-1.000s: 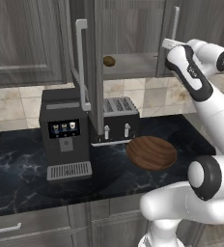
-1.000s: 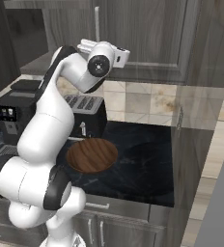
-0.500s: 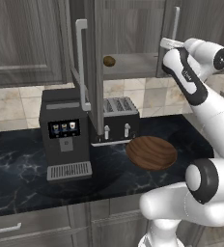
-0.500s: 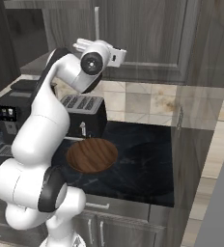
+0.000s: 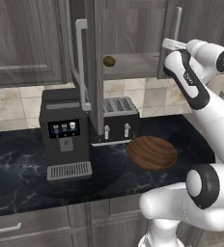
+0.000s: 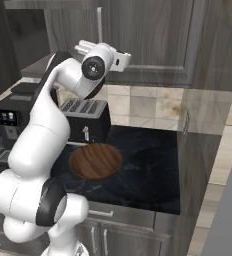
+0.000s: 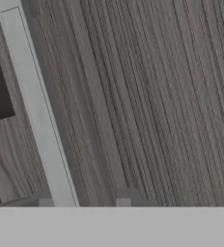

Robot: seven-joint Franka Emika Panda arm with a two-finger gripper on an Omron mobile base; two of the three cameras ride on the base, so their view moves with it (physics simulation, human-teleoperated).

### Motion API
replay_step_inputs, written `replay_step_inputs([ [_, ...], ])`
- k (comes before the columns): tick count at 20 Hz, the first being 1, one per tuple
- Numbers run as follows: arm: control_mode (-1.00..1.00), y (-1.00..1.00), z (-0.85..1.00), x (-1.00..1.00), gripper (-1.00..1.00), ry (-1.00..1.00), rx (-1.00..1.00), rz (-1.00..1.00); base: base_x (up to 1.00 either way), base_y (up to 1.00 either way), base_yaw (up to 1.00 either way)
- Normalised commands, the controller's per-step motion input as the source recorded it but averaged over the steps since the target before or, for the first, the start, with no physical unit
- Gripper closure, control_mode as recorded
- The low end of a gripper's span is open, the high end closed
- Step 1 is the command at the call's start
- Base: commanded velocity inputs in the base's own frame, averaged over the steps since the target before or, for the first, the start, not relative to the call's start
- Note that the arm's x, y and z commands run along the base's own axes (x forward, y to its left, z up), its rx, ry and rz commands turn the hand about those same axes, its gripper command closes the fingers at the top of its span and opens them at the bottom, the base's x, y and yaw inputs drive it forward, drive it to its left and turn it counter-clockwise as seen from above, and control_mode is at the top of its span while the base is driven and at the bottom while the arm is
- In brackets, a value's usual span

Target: Open the cabinet. Pick the kiwi and banana from the cabinet and place them into the bowl. Then close the cabinet.

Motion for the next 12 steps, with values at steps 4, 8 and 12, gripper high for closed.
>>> replay_step_inputs([
  [4,-1.0,-0.88,0.33,-0.68,1.0,0.0,0.14,0.0,0.0,0.0,0.0],
  [8,-1.0,-1.0,0.34,-0.78,1.0,0.0,0.18,0.0,0.0,0.0,0.0],
  [12,-1.0,-1.0,0.29,-0.71,1.0,0.0,0.2,0.0,0.0,0.0,0.0],
])
